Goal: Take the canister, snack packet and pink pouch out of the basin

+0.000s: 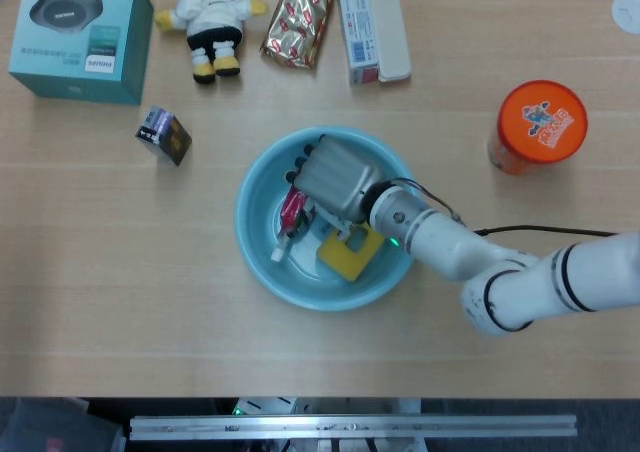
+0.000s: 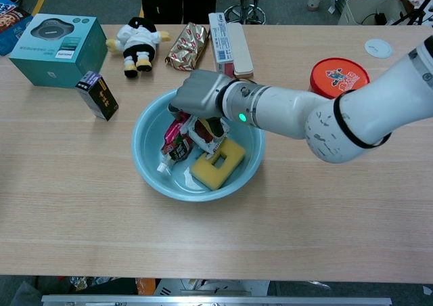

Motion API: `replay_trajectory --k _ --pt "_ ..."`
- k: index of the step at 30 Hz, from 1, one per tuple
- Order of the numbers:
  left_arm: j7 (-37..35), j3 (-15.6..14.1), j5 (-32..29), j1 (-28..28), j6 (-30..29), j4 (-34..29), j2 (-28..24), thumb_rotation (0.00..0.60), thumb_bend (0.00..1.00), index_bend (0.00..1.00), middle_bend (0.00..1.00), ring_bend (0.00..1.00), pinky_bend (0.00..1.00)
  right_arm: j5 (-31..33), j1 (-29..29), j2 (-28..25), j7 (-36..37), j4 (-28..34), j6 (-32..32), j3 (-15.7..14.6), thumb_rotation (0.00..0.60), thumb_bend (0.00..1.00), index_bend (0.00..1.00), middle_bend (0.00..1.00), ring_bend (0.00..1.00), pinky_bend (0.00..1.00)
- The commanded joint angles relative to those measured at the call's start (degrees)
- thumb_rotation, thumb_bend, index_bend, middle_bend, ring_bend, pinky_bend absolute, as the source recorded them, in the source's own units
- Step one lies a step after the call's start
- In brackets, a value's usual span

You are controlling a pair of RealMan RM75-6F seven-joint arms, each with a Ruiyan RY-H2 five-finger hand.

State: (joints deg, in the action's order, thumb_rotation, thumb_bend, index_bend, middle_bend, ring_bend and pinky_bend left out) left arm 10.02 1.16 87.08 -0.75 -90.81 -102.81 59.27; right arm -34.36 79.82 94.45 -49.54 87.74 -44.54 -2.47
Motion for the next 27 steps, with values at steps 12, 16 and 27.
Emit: replay_trajectory --k 12,16,27 --pt "-0.13 0.23 -0.42 0.16 0.36 0.43 0.15 0.600 0.34 0.32 0.27 0.21 0.16 -2.95 -1.59 -2.22 1.11 2.33 -0.96 -1.02 0.600 0.00 0.43 0.42 0.37 0.50" --pt "0.21 0.18 -0.33 0.22 0.46 0.24 0.18 0.600 0.35 0.32 0.27 0.21 0.16 -3.81 -2.15 -1.47 1.78 1.38 -1.57 -0.62 0.600 0.00 0.49 0.46 0.42 0.56" --pt "0.35 0.37 -0.46 0.41 0.62 0.10 0.12 0.600 0.34 0.32 0.27 0.21 0.16 -8.77 -4.83 -2.55 5.72 1.36 -3.07 1.24 0.600 0.00 0.66 0.60 0.56 0.69"
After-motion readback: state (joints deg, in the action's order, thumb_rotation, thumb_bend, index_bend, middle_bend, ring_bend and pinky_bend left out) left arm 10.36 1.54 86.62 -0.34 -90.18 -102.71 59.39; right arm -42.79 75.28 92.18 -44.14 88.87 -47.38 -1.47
